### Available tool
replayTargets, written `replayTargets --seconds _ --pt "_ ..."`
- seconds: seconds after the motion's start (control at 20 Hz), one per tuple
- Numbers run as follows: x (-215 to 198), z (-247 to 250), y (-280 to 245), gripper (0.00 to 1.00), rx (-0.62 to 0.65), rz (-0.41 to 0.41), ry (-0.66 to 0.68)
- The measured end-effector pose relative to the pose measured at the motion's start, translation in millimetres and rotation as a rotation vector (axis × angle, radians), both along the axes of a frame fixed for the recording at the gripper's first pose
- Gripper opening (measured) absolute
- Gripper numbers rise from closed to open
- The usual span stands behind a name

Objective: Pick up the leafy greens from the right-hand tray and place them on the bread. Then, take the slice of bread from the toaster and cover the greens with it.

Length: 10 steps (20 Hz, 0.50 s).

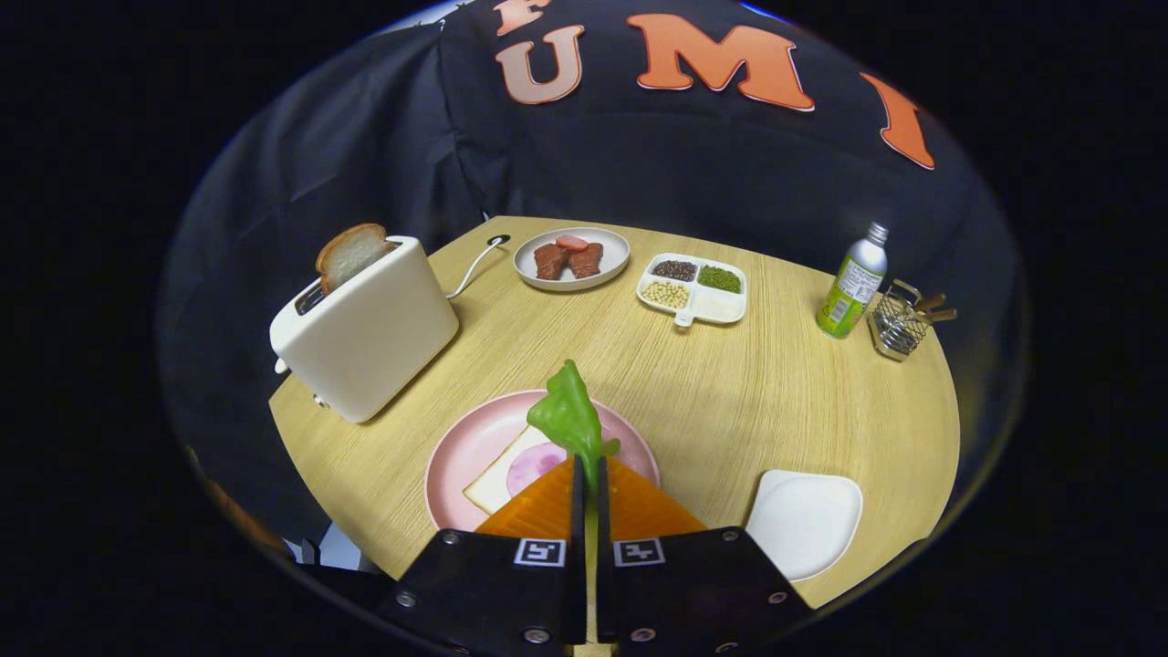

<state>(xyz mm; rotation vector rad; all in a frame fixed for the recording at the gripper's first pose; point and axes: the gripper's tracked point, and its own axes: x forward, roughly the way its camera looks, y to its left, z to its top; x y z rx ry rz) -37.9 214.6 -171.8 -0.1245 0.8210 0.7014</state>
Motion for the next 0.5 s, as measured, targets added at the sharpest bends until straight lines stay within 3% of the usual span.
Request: replayTargets --seconds 0.5 --pt "-16.2 -35.1 41.2 0.1 -0.106 0.091 -0.003"
